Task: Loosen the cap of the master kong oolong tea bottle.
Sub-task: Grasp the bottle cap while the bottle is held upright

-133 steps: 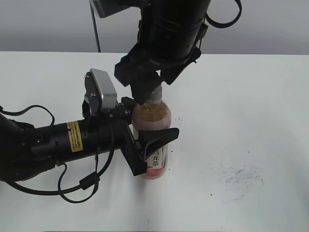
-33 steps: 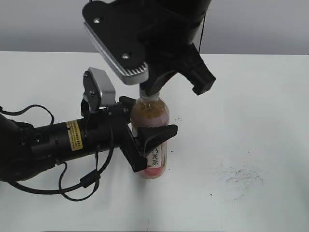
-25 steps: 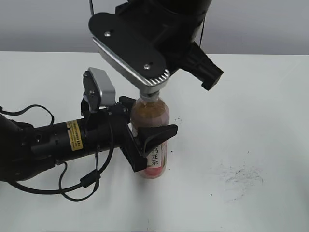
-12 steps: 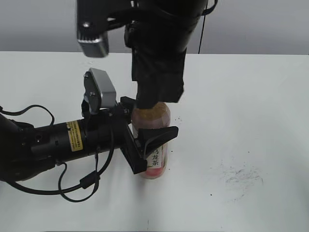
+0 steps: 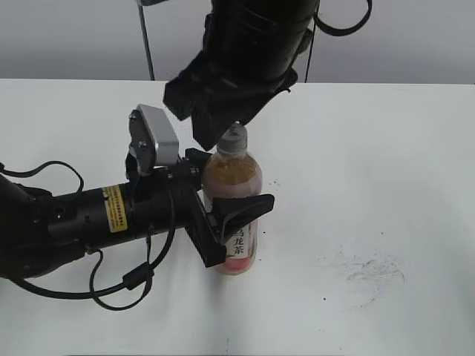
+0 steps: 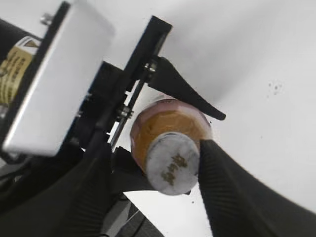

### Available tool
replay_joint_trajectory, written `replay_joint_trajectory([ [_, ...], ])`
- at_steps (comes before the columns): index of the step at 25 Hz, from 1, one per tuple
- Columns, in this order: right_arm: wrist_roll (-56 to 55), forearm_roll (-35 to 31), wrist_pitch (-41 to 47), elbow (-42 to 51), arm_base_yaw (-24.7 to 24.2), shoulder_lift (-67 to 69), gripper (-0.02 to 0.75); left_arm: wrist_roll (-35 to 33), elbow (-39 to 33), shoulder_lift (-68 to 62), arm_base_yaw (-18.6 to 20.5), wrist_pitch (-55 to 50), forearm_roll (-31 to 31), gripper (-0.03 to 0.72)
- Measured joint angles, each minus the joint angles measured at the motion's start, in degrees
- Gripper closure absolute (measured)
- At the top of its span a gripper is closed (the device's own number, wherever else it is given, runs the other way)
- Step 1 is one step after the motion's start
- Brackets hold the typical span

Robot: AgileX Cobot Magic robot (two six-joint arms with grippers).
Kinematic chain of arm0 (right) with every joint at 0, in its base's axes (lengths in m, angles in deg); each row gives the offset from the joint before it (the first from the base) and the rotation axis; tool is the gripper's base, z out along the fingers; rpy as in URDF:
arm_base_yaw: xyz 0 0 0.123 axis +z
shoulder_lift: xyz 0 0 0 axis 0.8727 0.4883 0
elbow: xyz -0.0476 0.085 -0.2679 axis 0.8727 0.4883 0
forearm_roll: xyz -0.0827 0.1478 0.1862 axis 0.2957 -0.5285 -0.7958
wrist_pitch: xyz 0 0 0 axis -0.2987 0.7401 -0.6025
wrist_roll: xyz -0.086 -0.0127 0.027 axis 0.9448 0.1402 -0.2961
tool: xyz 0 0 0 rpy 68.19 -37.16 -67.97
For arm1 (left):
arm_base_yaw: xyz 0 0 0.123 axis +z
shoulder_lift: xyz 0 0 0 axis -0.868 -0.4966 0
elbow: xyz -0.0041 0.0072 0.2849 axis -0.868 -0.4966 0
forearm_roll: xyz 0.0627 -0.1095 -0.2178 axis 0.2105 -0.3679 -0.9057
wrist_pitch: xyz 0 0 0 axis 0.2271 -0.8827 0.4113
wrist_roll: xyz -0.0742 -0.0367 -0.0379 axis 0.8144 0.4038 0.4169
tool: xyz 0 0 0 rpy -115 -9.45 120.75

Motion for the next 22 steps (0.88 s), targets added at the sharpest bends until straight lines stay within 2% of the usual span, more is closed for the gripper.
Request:
replay_joint_trajectory([
  [6, -9.3, 0.9, 0.5, 0.1, 0.0, 0.1, 0.349, 0.0, 0.0, 0.0, 0.0, 0.1, 0.0, 0.243],
  [11, -10.2, 1.2, 0.6, 0.1, 0.0, 0.5, 0.376, 0.0, 0.0, 0.0, 0.0, 0.1, 0.1, 0.243],
  [19, -10.0, 1.6, 0.7, 0.1, 0.0, 2.5, 0.358, -0.1, 0.0, 0.0, 0.0, 0.1, 0.1, 0.243],
  [22, -8.9, 2.3, 0.8, 0.1, 0.0, 2.5, 0.448, -0.1, 0.0, 0.0, 0.0, 0.1, 0.1, 0.243],
])
